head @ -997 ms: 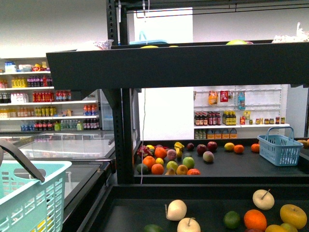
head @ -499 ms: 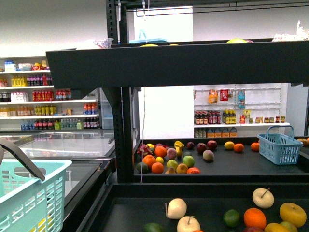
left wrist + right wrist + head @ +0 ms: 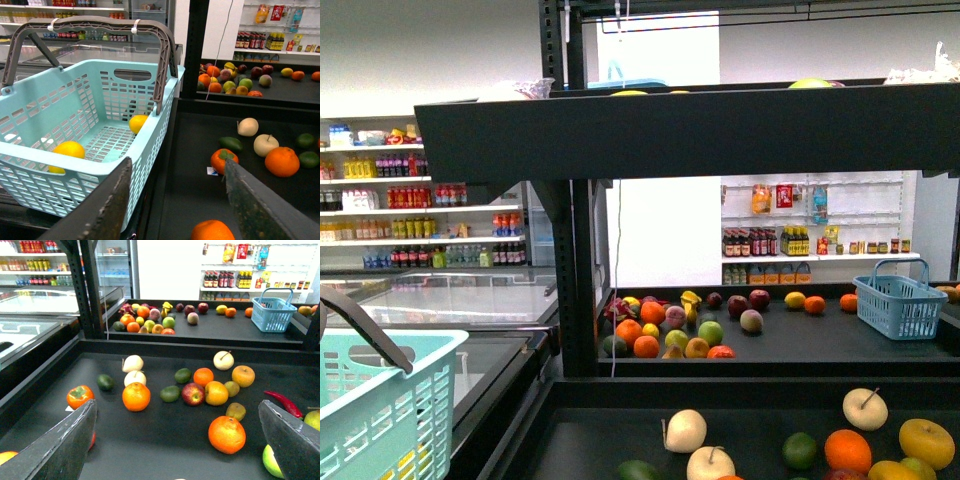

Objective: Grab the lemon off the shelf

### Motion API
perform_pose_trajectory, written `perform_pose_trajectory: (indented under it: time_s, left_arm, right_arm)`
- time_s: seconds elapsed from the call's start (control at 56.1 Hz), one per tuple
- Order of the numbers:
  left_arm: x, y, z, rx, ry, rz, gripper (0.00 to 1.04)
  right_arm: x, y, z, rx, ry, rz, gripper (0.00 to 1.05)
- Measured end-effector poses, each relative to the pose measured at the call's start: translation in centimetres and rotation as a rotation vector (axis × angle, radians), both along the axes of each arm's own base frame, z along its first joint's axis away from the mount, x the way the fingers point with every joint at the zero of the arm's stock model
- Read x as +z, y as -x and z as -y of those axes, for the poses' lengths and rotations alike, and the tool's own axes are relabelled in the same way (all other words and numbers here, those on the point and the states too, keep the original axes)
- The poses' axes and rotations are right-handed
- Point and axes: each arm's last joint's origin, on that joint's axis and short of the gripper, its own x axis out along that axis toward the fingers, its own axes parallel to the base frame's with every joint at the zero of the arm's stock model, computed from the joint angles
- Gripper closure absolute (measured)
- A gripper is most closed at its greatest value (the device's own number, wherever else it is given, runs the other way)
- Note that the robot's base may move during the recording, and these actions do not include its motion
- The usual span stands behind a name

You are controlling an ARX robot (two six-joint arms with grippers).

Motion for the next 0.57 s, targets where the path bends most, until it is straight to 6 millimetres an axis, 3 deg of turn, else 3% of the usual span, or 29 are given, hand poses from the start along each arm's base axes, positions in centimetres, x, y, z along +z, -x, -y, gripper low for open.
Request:
perform_pose_trajectory:
  time_s: [0.196, 0.57]
  left_arm:
    - [0.00, 0.00, 0.00, 0.000, 0.000, 0.000, 0.07]
    - [0.00, 0.00, 0.00, 0.000, -0.002, 0.000, 0.08]
  right_arm:
    - [0.00, 0.00, 0.00, 0.000, 0.000, 0.000, 0.07]
    - [0.00, 0.00, 0.00, 0.000, 0.000, 0.000, 0.07]
